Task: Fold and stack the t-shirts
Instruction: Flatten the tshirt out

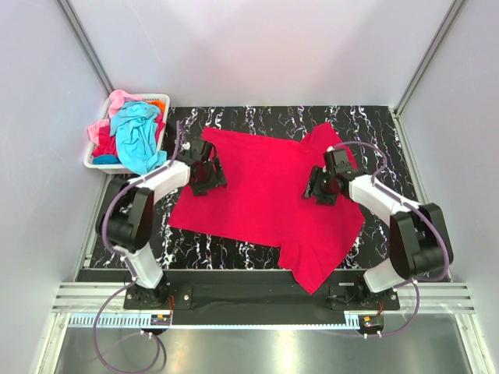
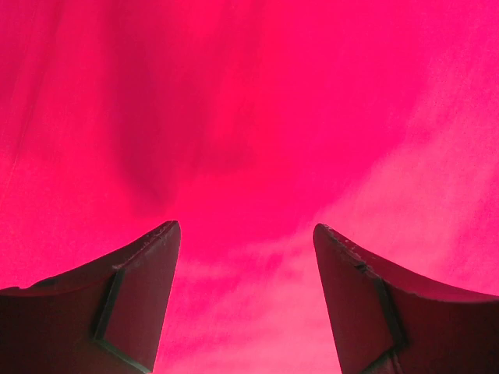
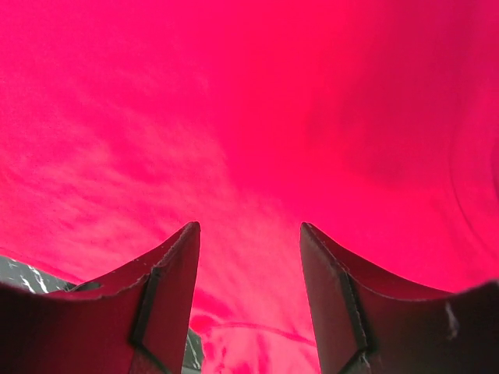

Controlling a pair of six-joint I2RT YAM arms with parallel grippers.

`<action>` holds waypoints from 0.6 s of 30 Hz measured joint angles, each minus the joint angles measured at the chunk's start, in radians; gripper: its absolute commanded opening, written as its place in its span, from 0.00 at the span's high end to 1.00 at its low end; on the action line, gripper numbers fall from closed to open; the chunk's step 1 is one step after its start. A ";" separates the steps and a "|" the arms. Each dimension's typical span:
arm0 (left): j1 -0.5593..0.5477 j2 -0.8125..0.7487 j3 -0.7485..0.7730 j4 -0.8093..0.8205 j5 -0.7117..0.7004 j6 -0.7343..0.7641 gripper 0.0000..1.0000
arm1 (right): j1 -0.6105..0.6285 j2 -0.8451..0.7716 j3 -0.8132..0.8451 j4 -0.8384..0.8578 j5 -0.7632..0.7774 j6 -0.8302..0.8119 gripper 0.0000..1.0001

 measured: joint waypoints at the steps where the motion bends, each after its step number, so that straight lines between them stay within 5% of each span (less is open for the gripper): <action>1: -0.004 -0.029 -0.026 -0.002 -0.004 -0.005 0.27 | 0.003 -0.024 -0.021 -0.008 0.011 0.012 0.39; 18: -0.050 -0.114 -0.187 0.004 -0.078 -0.077 0.27 | 0.003 0.091 0.006 -0.153 0.179 0.099 0.43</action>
